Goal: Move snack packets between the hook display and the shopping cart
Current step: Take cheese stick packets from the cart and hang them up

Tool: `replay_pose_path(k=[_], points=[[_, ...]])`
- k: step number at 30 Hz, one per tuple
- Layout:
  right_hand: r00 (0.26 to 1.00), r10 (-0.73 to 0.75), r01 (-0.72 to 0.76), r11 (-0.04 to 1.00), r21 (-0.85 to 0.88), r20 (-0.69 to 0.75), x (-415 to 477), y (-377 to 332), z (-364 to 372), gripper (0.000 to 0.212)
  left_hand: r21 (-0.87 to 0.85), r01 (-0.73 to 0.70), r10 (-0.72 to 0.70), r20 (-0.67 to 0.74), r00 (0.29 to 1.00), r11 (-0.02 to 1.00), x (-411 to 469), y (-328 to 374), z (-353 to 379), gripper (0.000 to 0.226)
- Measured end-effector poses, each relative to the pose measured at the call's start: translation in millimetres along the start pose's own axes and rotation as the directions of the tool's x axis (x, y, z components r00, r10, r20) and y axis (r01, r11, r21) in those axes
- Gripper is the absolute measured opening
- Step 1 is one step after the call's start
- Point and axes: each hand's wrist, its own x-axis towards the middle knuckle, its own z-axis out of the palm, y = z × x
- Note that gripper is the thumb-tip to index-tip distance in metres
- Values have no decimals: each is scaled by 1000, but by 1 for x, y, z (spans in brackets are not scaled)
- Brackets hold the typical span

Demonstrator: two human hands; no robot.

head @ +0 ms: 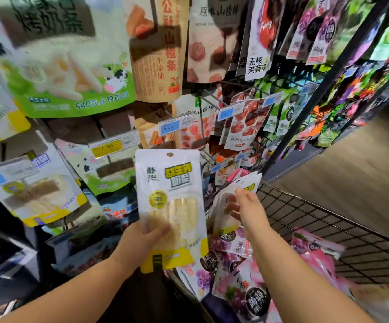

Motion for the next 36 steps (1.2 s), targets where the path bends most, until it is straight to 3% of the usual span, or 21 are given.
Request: replay_pose_path(k=[3, 6, 9, 11, 13, 16, 18, 21, 29, 34, 36], points=[[993, -19, 10, 997, -83, -114, 22, 5, -21, 23, -72, 48, -51, -44, 998, 996, 1, -8, -4, 20], [986, -4, -29, 980, -198, -169, 42, 5, -38, 24, -85, 77, -85, -93, 992, 993, 2, -15, 5, 3], [987, 21, -71, 948, -311, -162, 61, 4, -50, 19, -67, 103, -112, -152, 982, 992, 4, -26, 17, 2], [987, 71, -122, 918, -377, -146, 71, 4, -54, 32, -76, 113, -125, -181, 975, 991, 5, -31, 22, 9], [989, 87, -131, 893, -430, -119, 76, 3, -56, 24, -87, 104, -119, -196, 973, 991, 3, -33, 27, 18], [994, 83, -107, 874, -473, -71, 87, 4, -59, 11, -78, 84, -100, -234, 967, 993, -3, -29, 35, 4], [994, 93, -108, 873, -475, -55, 95, 8, -58, 10, -41, 57, -65, -239, 969, 998, -6, -26, 38, 2], [989, 121, -144, 897, -418, -81, 105, 17, -55, 27, 17, 60, -54, -244, 968, 998, -3, -27, 37, 3], [988, 126, -151, 908, -391, -87, 111, 34, -63, 37, -23, 72, -76, -212, 974, 997, -1, -29, 36, 9], [983, 164, -119, 914, -389, 84, 98, 42, -67, 38, -45, 90, -97, -214, 972, 995, -4, -28, 36, 10], [970, 169, -89, 914, -396, 173, 92, 45, -64, 29, -48, 96, -104, -202, 974, 994, -5, -26, 37, 8]])
